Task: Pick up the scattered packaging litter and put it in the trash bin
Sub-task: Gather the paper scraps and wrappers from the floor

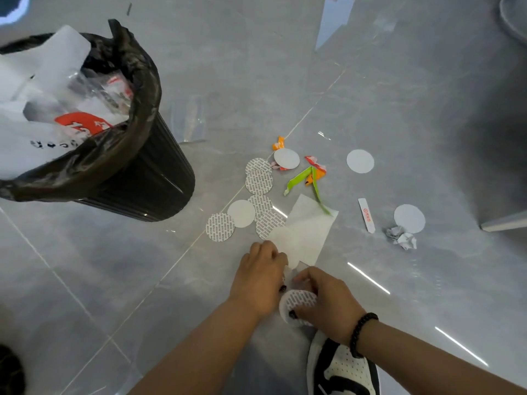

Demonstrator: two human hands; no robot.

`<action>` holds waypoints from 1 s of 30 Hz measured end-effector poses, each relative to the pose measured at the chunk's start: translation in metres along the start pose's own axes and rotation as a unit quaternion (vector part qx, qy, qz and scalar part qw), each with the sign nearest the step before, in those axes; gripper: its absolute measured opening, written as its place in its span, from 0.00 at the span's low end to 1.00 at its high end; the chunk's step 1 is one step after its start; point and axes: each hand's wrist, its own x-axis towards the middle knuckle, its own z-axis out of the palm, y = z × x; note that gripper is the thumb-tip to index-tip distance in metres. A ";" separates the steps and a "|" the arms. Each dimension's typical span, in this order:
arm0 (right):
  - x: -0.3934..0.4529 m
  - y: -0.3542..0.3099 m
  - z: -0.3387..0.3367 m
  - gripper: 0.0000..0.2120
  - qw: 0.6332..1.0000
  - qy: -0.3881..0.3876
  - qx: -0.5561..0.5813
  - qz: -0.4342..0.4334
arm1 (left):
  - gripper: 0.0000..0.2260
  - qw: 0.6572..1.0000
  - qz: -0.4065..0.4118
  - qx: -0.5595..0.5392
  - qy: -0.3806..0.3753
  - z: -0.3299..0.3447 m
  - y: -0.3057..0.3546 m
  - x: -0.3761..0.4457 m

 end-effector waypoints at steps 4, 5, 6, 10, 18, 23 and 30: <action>0.004 -0.003 0.014 0.23 0.986 -0.059 -0.151 -0.035 | 0.17 1.000 -0.012 -0.027 0.005 0.004 -0.002 -0.003; 0.005 -0.003 0.015 0.23 0.980 -0.065 -0.185 -0.044 | 0.17 0.999 -0.015 -0.036 0.013 0.005 -0.003 -0.004; 0.005 -0.002 0.016 0.23 0.972 -0.070 -0.216 -0.053 | 0.17 0.998 -0.021 -0.048 0.018 0.006 -0.005 -0.006; 0.007 0.003 0.015 0.23 0.963 -0.064 -0.253 -0.062 | 0.18 0.992 -0.056 -0.107 0.027 0.012 -0.009 -0.008; 0.008 0.008 0.021 0.22 0.959 -0.023 -0.254 -0.124 | 0.30 0.987 -0.079 -0.134 0.037 0.017 -0.010 -0.008; 0.019 0.005 0.013 0.21 0.952 -0.046 -0.273 -0.132 | 0.38 0.983 -0.100 -0.155 0.023 0.014 -0.009 -0.001; 0.023 0.014 0.011 0.13 0.943 -0.032 -0.289 -0.162 | 0.24 0.971 -0.169 -0.168 0.011 0.008 -0.004 -0.003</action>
